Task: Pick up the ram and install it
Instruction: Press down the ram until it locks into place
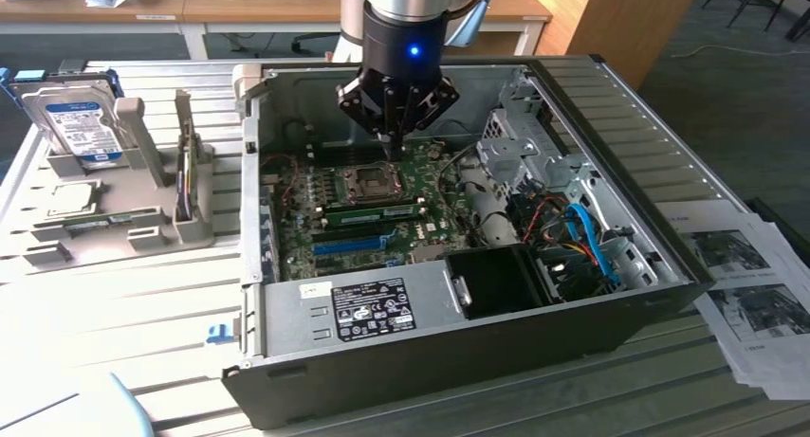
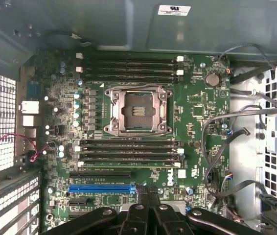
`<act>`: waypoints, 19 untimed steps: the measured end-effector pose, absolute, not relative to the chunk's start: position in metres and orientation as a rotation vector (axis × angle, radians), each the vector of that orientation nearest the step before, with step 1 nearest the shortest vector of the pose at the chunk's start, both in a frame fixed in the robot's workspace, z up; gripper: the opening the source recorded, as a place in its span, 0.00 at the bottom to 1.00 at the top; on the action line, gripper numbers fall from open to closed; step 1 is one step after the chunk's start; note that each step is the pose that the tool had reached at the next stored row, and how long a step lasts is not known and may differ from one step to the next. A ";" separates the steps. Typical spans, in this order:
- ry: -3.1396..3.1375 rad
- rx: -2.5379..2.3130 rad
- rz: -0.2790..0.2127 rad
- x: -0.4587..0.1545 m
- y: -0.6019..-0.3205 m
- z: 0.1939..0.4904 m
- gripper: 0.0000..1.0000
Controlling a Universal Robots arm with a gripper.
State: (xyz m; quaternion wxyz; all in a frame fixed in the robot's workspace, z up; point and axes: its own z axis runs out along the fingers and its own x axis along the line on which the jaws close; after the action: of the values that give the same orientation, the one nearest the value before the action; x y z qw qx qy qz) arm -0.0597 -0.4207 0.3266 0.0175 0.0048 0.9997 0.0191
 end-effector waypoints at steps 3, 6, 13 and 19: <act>3.114 0.015 0.062 -0.060 -0.421 0.327 0.09; 3.137 0.016 0.065 -0.060 -0.421 0.327 0.09; 3.144 0.016 0.065 -0.060 -0.421 0.326 0.09; 3.144 0.014 0.081 -0.060 -0.420 0.327 0.09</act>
State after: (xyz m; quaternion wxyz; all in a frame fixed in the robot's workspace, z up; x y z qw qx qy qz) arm -0.0597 -0.4204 0.3265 -0.0018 0.0043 0.9997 0.0257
